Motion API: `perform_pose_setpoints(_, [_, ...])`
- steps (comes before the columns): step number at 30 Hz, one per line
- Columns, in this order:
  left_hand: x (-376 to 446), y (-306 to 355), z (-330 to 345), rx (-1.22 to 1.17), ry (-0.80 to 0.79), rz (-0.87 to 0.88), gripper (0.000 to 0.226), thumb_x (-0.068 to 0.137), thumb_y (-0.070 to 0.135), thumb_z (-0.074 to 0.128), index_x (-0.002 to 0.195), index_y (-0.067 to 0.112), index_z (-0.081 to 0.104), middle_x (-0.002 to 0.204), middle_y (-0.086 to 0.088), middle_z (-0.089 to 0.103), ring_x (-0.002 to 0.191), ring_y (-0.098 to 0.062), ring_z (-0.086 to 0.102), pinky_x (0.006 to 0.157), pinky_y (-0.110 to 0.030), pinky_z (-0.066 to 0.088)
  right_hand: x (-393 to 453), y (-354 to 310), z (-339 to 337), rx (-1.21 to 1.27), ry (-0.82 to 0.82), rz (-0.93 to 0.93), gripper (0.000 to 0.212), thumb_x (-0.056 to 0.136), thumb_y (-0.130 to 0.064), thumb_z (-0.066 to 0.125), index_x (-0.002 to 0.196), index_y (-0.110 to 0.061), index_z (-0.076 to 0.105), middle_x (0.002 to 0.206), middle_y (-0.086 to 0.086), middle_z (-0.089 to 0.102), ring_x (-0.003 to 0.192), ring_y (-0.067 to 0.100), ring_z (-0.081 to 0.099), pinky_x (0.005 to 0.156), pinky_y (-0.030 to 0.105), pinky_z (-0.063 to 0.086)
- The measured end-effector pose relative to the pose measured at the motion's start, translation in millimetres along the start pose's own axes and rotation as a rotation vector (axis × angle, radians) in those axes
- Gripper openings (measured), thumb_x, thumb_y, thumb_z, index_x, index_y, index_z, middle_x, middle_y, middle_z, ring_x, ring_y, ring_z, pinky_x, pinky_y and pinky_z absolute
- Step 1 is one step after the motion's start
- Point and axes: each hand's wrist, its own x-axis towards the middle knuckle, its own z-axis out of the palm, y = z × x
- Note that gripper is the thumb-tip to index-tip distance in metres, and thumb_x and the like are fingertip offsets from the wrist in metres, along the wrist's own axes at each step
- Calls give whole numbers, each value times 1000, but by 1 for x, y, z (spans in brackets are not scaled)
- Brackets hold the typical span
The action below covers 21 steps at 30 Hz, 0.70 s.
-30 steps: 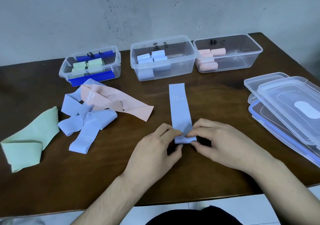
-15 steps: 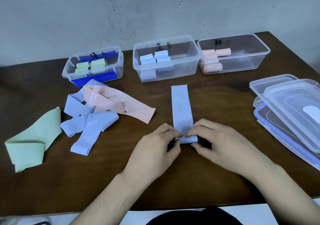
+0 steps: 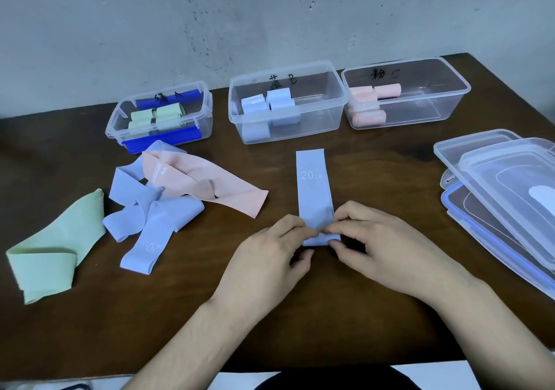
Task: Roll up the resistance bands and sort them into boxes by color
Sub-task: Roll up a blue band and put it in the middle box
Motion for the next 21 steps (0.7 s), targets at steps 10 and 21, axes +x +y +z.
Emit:
perform_pose_setpoints(10, [9,-2,2,-42,8,-47,24,90,23,67,114,23,71,112,14,56,65,-5,51,62,-15,48,4,-6,2,8,43,32,21,95,-35,59,116,-33,63,110,-25,48,79,-4,50,67,8,37])
perform_pose_setpoints(21, [-15,8,4,-105,8,24,21,86,22,70,106,25,72,103,13,63,70,-6,57,64,-11,46,-26,-16,0,-27,6,13,23,96,-43,51,115,-38,63,109,-25,51,87,-2,52,70,12,41])
